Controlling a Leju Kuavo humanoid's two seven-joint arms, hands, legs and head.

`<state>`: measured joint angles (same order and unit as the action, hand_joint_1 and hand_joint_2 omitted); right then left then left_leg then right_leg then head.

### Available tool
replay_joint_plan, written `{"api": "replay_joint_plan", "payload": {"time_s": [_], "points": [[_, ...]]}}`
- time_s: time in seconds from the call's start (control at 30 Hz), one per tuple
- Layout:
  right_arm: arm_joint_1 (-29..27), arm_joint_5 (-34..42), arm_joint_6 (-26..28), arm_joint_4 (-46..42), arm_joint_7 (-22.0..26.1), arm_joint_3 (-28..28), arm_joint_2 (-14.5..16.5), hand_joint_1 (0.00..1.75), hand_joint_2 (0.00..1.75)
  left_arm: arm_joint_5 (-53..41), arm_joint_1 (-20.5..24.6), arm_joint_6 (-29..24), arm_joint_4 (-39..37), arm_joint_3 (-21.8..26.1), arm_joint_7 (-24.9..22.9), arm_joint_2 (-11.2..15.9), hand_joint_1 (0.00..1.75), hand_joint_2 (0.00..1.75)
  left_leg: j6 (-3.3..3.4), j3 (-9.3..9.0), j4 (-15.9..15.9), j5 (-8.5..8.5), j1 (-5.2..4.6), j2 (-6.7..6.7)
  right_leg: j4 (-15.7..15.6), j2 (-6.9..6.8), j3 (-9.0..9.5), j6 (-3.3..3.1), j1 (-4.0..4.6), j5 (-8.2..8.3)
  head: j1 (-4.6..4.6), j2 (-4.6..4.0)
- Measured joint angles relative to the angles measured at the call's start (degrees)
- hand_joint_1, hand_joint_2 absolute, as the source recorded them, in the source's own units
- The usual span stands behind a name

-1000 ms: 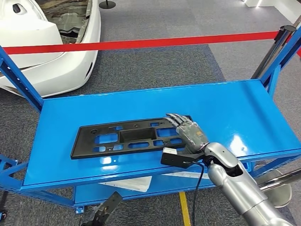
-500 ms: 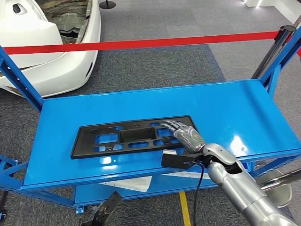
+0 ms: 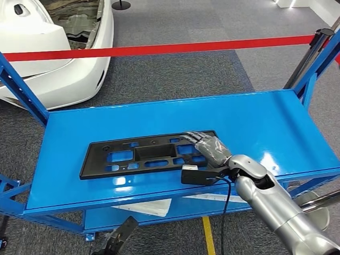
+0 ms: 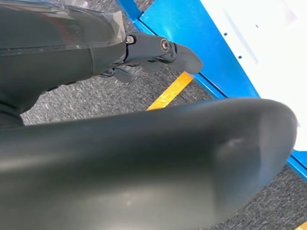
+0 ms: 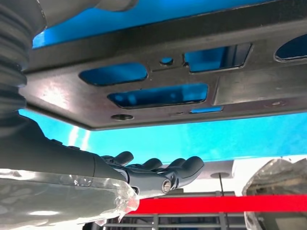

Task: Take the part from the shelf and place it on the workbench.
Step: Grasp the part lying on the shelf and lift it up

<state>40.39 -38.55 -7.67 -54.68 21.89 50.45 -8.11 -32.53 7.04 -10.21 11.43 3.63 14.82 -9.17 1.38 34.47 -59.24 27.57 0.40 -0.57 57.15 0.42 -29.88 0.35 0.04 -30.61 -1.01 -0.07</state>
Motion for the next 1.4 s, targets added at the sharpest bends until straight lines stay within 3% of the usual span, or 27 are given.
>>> {"api": "replay_joint_plan", "payload": {"time_s": [0.13,0.6,1.4], "points": [[1.9,-0.4,-1.0,0.8,-0.4,2.0,0.2,0.00,1.75,-0.2,0.1,0.0,0.0,0.1,0.0,-0.1,0.00,0.00,0.00,0.00,0.0,0.00,0.01,0.00,0.0,0.00,0.00,0.00,0.00,0.00,0.00,0.00],[3.2,-3.1,3.0,7.1,-2.3,7.7,1.9,0.00,1.75,-1.0,0.1,-0.1,0.0,1.4,0.0,-0.2,0.00,0.00,0.00,0.00,0.0,0.00,0.01,0.00,0.0,-0.01,0.00,0.00,0.01,0.00,0.00,0.00],[3.6,-9.2,12.9,11.3,-6.4,8.6,3.3,0.00,1.75,-1.2,0.1,-0.6,0.0,2.9,0.0,-0.2,0.00,0.00,0.00,-0.02,0.0,0.00,0.01,0.00,0.0,0.00,0.00,0.00,0.00,0.00,0.00,0.00]]}}
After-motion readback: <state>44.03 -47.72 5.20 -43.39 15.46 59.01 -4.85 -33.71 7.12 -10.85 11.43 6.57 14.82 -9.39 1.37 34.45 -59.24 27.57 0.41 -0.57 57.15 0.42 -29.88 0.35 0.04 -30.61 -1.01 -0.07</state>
